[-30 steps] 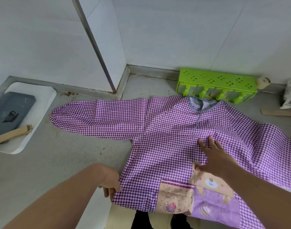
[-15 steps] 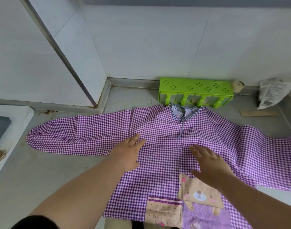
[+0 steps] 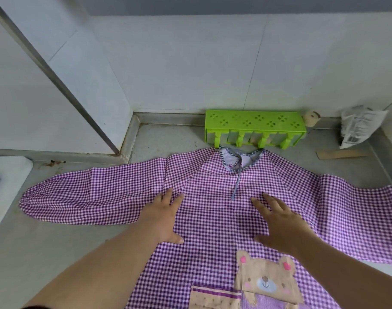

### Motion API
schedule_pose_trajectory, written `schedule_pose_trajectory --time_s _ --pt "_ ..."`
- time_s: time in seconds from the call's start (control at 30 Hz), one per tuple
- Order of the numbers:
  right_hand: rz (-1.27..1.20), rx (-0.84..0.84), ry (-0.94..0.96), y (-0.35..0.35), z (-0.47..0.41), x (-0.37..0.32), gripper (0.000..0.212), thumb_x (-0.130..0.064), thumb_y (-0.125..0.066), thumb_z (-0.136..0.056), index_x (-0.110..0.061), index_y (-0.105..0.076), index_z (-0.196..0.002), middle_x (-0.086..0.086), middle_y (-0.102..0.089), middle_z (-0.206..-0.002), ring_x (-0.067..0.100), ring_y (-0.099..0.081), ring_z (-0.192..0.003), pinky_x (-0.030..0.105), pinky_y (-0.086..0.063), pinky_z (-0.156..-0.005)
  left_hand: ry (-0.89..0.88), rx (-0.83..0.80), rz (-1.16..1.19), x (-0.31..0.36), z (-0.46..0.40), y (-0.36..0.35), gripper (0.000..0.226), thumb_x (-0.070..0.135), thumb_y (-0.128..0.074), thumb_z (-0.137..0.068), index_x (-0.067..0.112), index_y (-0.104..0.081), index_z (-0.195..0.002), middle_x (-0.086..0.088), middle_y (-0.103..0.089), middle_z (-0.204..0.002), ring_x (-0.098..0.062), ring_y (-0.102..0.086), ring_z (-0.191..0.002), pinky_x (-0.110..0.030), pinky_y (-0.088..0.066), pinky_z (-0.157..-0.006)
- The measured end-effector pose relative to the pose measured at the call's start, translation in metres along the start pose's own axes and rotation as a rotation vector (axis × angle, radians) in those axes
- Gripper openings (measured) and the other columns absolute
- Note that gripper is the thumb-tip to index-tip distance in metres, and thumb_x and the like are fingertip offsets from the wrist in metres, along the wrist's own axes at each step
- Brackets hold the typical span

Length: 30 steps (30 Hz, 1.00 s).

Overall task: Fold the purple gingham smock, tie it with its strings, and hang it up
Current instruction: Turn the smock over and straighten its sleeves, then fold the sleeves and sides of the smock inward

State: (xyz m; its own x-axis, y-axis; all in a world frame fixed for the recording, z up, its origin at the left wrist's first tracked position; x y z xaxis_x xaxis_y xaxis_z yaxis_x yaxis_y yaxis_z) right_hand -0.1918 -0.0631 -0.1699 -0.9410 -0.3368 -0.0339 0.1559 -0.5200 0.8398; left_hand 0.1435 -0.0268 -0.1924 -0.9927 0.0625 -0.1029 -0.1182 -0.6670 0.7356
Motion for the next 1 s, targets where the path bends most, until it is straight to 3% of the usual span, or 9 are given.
schedule_pose_trajectory --time_s 0.13,0.2,0.27,0.37,0.47,0.57,0.73,0.87,1.0 --pt "0.02 -0.034 -0.032 0.004 -0.008 0.002 0.11 -0.081 -0.055 -0.082 -0.042 0.01 -0.161 -0.007 0.003 -0.172 0.026 -0.011 -0.158 0.052 -0.044 -0.112 0.055 0.16 -0.019 -0.01 -0.007 0.016 0.128 0.088 -0.057 -0.08 0.019 0.004 -0.169 -0.013 -0.022 -0.168 -0.032 -0.029 -0.152 -0.048 -0.037 -0.121" --pt "0.007 0.005 -0.059 0.008 -0.01 0.005 0.099 -0.08 -0.051 -0.085 -0.043 0.001 -0.161 -0.007 -0.009 -0.17 0.025 -0.023 -0.153 0.05 -0.048 -0.109 0.026 0.196 -0.018 -0.017 -0.014 0.022 0.123 0.087 -0.057 -0.082 0.024 0.003 -0.169 -0.012 -0.016 -0.171 -0.033 -0.024 -0.155 -0.05 -0.034 -0.124" --pt "0.01 0.033 -0.087 0.012 -0.011 0.007 0.092 -0.078 -0.049 -0.088 -0.041 -0.006 -0.161 -0.005 -0.016 -0.168 0.025 -0.03 -0.15 0.048 -0.048 -0.109 -0.007 0.127 0.029 -0.02 -0.021 0.022 0.123 0.086 -0.06 -0.08 0.035 0.01 -0.168 -0.011 0.007 -0.177 -0.038 -0.006 -0.162 -0.057 -0.026 -0.127" --pt "0.006 0.068 -0.016 0.021 -0.016 -0.008 0.086 -0.068 -0.053 -0.093 -0.041 -0.008 -0.16 -0.003 -0.009 -0.17 0.025 -0.026 -0.152 0.049 -0.044 -0.113 0.033 0.01 0.085 -0.016 -0.026 0.017 0.127 0.087 -0.063 -0.077 0.045 0.021 -0.163 -0.016 0.024 -0.174 -0.043 0.009 -0.162 -0.064 -0.029 -0.123" --pt "-0.004 0.075 0.126 0.029 -0.024 -0.039 0.087 -0.061 -0.056 -0.095 -0.046 -0.001 -0.161 -0.007 0.006 -0.172 0.022 -0.013 -0.157 0.05 -0.038 -0.118 0.077 0.004 0.1 -0.013 -0.026 0.014 0.131 0.089 -0.064 -0.075 0.044 0.024 -0.162 -0.023 0.025 -0.172 -0.047 0.01 -0.161 -0.064 -0.028 -0.123" --pt "0.041 0.007 0.151 0.024 -0.034 -0.067 0.091 -0.067 -0.054 -0.093 -0.046 0.003 -0.16 -0.007 0.008 -0.172 0.024 -0.009 -0.158 0.052 -0.043 -0.114 0.096 0.004 0.09 -0.02 -0.02 0.01 0.131 0.091 -0.061 -0.075 0.043 0.023 -0.163 -0.025 0.021 -0.173 -0.048 0.004 -0.161 -0.062 -0.029 -0.123" --pt "0.126 0.093 0.067 0.038 -0.045 -0.099 0.073 -0.061 -0.053 -0.096 -0.031 -0.023 -0.156 0.004 -0.014 -0.168 0.028 -0.032 -0.147 0.049 -0.049 -0.105 0.003 0.198 0.177 -0.056 -0.005 0.002 0.098 0.08 -0.05 -0.092 0.038 -0.004 -0.168 -0.008 0.0 -0.178 -0.034 -0.014 -0.162 -0.053 -0.027 -0.127" --pt "0.106 0.086 0.146 0.041 -0.061 -0.133 0.089 -0.065 -0.054 -0.095 -0.04 0.0 -0.161 0.002 0.007 -0.172 0.031 -0.009 -0.158 0.053 -0.049 -0.106 0.057 0.288 0.227 -0.099 0.009 -0.016 0.079 0.069 -0.044 -0.101 0.034 -0.021 -0.167 -0.002 -0.01 -0.178 -0.028 -0.014 -0.162 -0.049 -0.018 -0.13" --pt "0.034 -0.042 0.062 0.033 -0.082 -0.152 0.109 -0.071 -0.062 -0.087 -0.04 0.011 -0.161 0.005 0.016 -0.172 0.04 -0.002 -0.158 0.064 -0.042 -0.111 0.328 0.327 0.432 -0.15 0.026 -0.041 0.073 0.067 -0.049 -0.098 0.032 -0.035 -0.161 -0.005 -0.024 -0.172 -0.032 -0.022 -0.158 -0.053 -0.026 -0.127"
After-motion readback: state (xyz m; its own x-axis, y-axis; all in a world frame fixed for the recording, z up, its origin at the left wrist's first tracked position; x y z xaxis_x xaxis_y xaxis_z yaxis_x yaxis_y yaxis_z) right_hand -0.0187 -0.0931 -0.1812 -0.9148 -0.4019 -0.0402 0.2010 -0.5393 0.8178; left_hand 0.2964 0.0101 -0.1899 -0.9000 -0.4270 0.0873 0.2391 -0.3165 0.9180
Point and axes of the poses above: each hand's wrist, its own z-axis away from the middle knuckle, its own y-axis out of the back of the hand, x = y × z, the point moved 3 cm from there along -z, towards the middle knuckle
